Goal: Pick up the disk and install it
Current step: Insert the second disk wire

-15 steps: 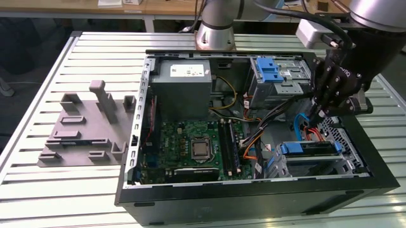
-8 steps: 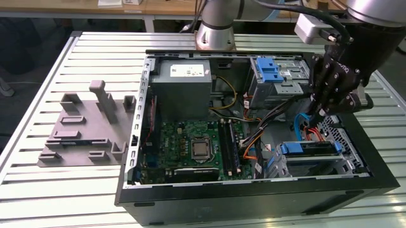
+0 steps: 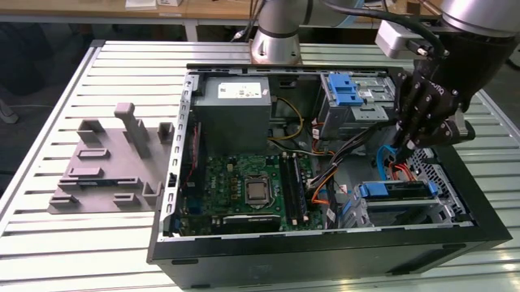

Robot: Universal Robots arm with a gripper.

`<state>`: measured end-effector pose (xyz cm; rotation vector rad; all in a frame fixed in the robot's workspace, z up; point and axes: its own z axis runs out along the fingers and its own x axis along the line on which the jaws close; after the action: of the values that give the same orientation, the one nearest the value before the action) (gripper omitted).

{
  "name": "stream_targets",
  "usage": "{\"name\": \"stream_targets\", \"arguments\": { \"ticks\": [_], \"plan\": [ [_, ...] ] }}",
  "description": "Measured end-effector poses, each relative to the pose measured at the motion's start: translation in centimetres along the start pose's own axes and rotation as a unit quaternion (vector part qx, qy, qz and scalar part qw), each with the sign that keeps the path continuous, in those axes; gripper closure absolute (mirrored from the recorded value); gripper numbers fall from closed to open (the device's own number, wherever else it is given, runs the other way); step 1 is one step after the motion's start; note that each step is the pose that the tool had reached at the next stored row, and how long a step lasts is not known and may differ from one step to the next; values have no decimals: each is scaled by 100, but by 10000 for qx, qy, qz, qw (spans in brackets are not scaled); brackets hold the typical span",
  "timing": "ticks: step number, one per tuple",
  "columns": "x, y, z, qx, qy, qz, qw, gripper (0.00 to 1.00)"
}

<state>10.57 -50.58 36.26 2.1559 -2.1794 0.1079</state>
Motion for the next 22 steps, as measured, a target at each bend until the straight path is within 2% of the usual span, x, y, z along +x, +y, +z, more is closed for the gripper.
{"name": "stream_targets", "arguments": {
  "ticks": [3, 9, 10, 18, 19, 20, 22],
  "plan": [
    [-2, 0, 16, 0, 18, -5, 10000, 75],
    [-7, 0, 6, 2, 191, -5, 9998, 75],
    [-8, 0, 6, 2, 202, -5, 9998, 75],
    [-13, 0, 45, 3, 203, -7, 9998, 75],
    [-14, 0, 47, 3, 198, -7, 9998, 83],
    [-14, 0, 49, 3, 188, -8, 9998, 83],
    [-14, 0, 54, 3, 136, -12, 9999, 84]
  ]
}}
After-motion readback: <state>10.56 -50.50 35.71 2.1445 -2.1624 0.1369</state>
